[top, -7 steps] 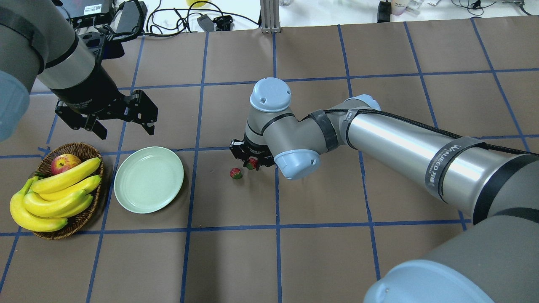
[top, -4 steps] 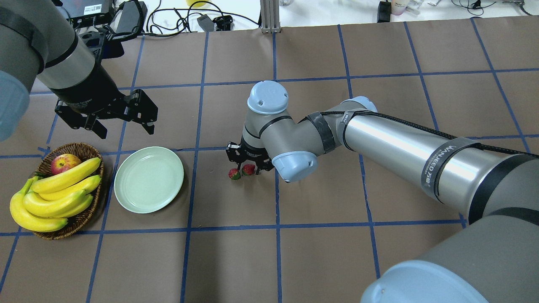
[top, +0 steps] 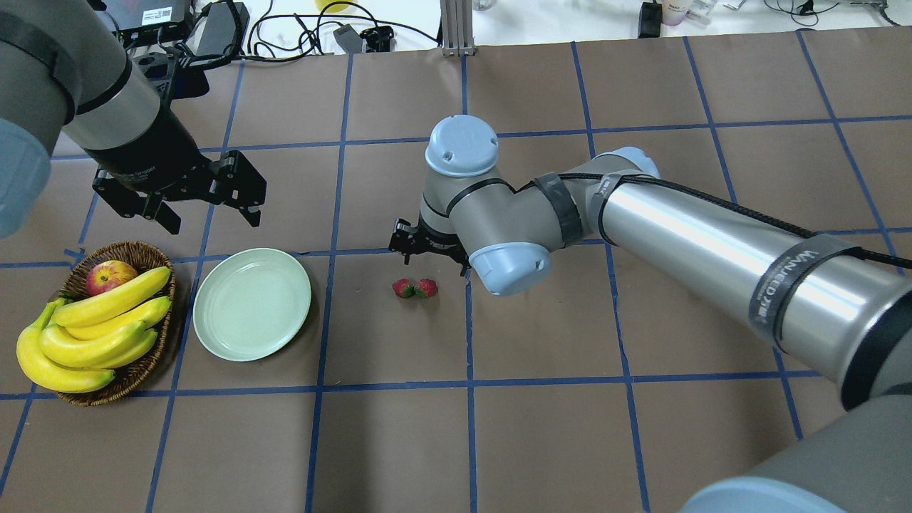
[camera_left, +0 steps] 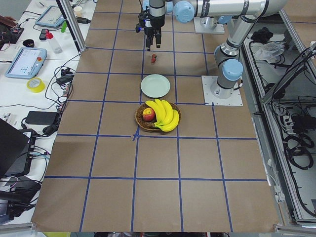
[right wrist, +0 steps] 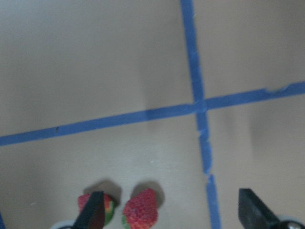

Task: Collect all strawberries into plate
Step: 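Carry it and release it beside the first strawberry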

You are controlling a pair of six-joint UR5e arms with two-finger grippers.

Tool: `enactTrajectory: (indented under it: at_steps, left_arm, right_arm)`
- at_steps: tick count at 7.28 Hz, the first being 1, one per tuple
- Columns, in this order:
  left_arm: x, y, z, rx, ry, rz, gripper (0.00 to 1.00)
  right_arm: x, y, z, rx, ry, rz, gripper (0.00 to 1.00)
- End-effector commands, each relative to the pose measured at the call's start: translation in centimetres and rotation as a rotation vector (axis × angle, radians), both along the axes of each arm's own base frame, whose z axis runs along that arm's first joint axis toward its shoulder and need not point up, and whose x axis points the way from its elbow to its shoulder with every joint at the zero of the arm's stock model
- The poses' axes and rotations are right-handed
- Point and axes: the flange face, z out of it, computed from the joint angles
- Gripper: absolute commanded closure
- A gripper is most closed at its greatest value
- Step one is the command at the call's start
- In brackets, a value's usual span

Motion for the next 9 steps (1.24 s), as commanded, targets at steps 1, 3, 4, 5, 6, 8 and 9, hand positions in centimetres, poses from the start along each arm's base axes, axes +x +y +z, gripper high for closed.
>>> enactTrajectory:
  at_steps: [1, 3, 4, 5, 6, 8, 9]
  left_arm:
    - [0.1, -0.1, -0.1, -0.006, -0.002, -0.005, 0.0]
    - [0.1, -0.1, 0.0, -0.008, -0.002, -0.008, 0.0]
    - [0.1, -0.2, -0.2, -0.005, -0.001, -0.008, 0.0]
    - [0.1, -0.2, -0.2, -0.006, -0.002, -0.008, 0.0]
    - [0.1, -0.5, -0.3, -0.01, 0.0, -0.008, 0.0]
    - [0.2, -0.5, -0.9, -0.002, -0.034, -0.029, 0.0]
    - [0.3, -0.5, -1.0, -0.002, -0.036, -0.029, 0.0]
  right_arm:
    - [-9.8, -2.4, 4.1, 0.004, 0.107, 0.057, 0.0]
    - [-17.7, -4.8, 5.1, -0.004, 0.116, 0.134, 0.0]
    - [-21.7, -5.4, 4.4, 0.009, 0.137, 0.206, 0.0]
    - [-26.1, -5.2, 2.9, 0.029, 0.137, 0.274, 0.0]
    - [-31.0, -4.4, 1.8, 0.049, 0.121, 0.318, 0.0]
    - [-36.4, -1.0, -2.0, 0.05, 0.107, 0.395, 0.01]
    - [-36.3, 0.9, -4.1, 0.001, 0.133, 0.397, 0.01]
